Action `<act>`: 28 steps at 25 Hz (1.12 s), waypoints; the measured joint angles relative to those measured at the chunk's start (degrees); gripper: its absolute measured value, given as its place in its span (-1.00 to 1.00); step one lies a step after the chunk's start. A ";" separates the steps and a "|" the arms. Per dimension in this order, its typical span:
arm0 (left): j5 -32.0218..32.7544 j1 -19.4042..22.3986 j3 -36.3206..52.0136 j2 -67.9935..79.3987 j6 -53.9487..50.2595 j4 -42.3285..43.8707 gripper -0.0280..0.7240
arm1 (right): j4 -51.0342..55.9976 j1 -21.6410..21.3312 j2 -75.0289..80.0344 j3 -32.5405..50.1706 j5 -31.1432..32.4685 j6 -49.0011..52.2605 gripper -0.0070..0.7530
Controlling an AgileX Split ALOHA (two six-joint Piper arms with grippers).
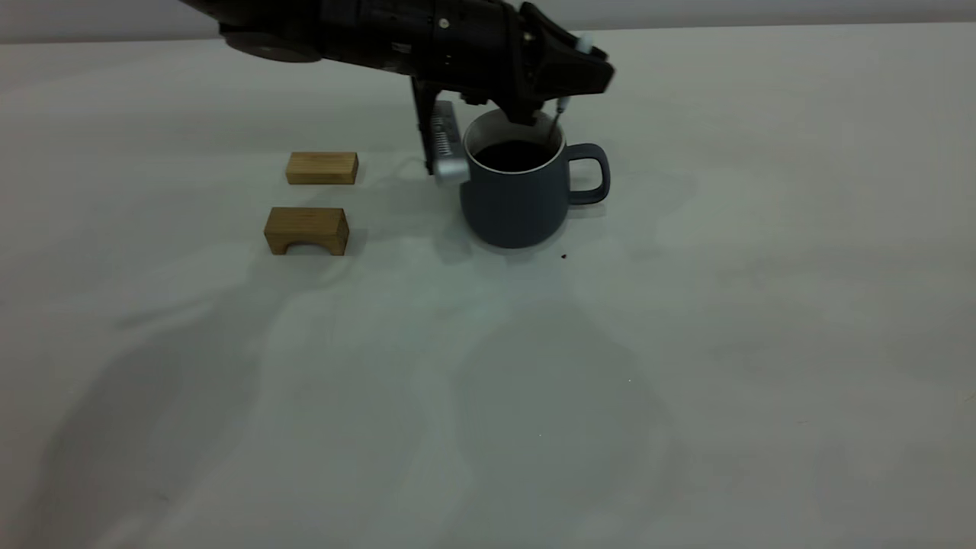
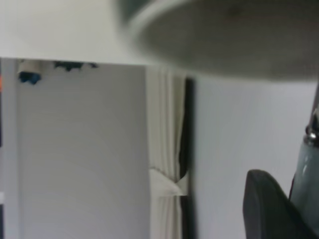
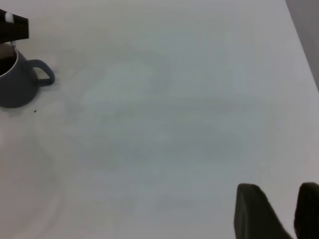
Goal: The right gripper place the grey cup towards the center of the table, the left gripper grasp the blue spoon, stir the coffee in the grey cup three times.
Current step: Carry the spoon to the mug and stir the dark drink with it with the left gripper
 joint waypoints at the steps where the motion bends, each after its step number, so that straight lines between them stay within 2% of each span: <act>1: 1.36 -0.01 0.00 0.00 0.00 0.15 -0.55 | 0.00 0.00 0.00 0.00 0.00 0.00 -0.35; 6: 6.28 0.56 0.00 0.00 -0.67 3.79 -0.55 | 0.00 0.00 0.00 0.00 0.00 0.00 -0.35; 10: 9.93 2.87 0.00 0.00 -6.29 8.54 -0.55 | 0.00 0.00 0.00 0.00 0.00 0.00 -0.35; 16: 9.49 5.97 -0.04 0.00 -9.32 9.52 -0.55 | 0.00 0.00 0.00 0.00 0.00 0.00 -0.35; 21: 5.06 4.53 -0.04 0.00 -4.89 2.15 -0.55 | 0.00 0.00 0.00 0.00 0.00 0.00 -0.35; 24: 3.24 2.72 -0.04 0.00 -2.00 0.75 -0.55 | 0.00 0.00 0.00 0.00 0.00 0.00 -0.35; 28: 4.80 1.20 -0.04 0.00 -1.47 0.98 -0.55 | 0.00 0.00 0.00 0.00 0.00 0.00 -0.35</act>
